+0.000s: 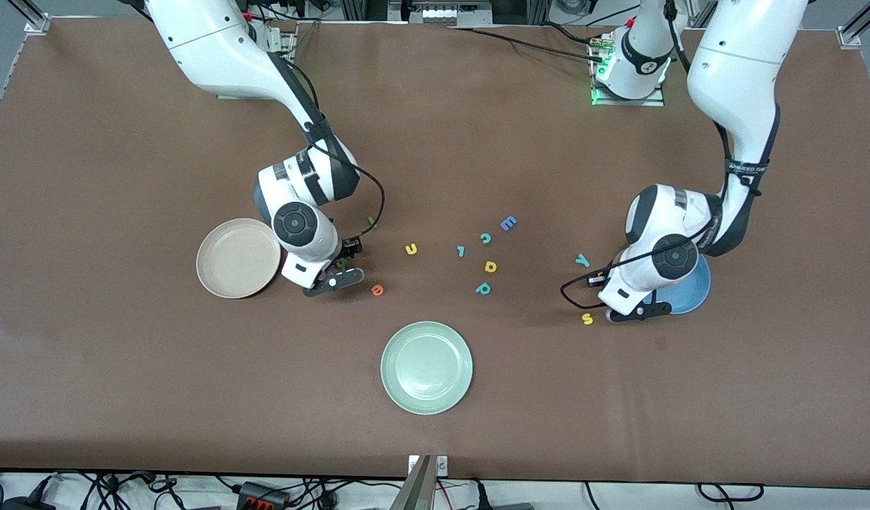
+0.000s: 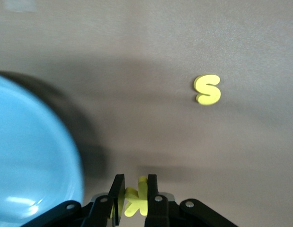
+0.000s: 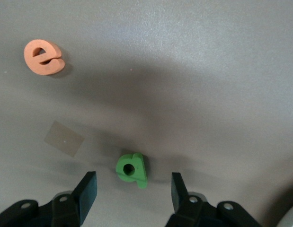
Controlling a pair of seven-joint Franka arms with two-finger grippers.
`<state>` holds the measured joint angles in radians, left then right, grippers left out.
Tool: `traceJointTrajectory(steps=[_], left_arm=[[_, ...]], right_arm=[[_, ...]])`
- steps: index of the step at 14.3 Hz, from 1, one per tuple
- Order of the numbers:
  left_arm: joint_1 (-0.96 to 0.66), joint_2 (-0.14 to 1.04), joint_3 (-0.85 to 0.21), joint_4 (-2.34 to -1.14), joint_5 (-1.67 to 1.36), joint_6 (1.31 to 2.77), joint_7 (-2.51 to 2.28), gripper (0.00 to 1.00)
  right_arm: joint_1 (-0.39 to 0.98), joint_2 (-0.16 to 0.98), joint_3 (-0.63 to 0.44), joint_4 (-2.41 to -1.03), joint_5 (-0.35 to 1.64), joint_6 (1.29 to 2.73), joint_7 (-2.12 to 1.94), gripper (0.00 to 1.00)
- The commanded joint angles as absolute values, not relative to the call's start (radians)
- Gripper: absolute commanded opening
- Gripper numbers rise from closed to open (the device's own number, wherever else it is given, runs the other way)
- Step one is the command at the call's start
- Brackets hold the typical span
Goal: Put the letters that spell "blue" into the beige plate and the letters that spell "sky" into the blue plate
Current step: 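Drop the k on the blue plate while the right gripper grasps green q, then release the green q on the white plate while the left gripper reaches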
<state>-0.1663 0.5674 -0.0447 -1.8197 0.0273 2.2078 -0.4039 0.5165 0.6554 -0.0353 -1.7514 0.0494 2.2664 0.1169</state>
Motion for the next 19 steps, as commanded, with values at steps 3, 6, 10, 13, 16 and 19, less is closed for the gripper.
traceJointTrajectory(steps=[3,6,10,13,16,19], left_arm=[[-0.108,0.491,-0.032,-1.836,0.054,2.096,-0.280,0.06],[-0.077,0.505,-0.032,-1.845,0.055,2.100,-0.226,0.12],[-0.066,0.508,-0.032,-1.855,0.055,2.102,-0.225,0.33],[-0.066,0.503,-0.032,-1.853,0.055,2.102,-0.241,1.00],[-0.084,0.499,-0.052,-1.851,0.054,2.102,-0.383,1.00],[-0.103,0.508,-0.138,-1.852,0.054,2.115,-0.702,1.00]], right_arm=[[0.518,0.676,-0.032,-1.749,0.061,2.304,0.120,0.70],[0.518,0.681,-0.032,-1.747,0.061,2.306,0.120,0.56],[0.518,0.683,-0.032,-1.747,0.061,2.306,0.121,0.21],[0.509,0.678,-0.034,-1.736,0.063,2.304,0.123,0.05],[0.451,0.634,-0.038,-1.718,0.071,2.287,0.111,0.05],[0.345,0.575,-0.040,-1.724,0.068,2.179,0.106,0.05]])
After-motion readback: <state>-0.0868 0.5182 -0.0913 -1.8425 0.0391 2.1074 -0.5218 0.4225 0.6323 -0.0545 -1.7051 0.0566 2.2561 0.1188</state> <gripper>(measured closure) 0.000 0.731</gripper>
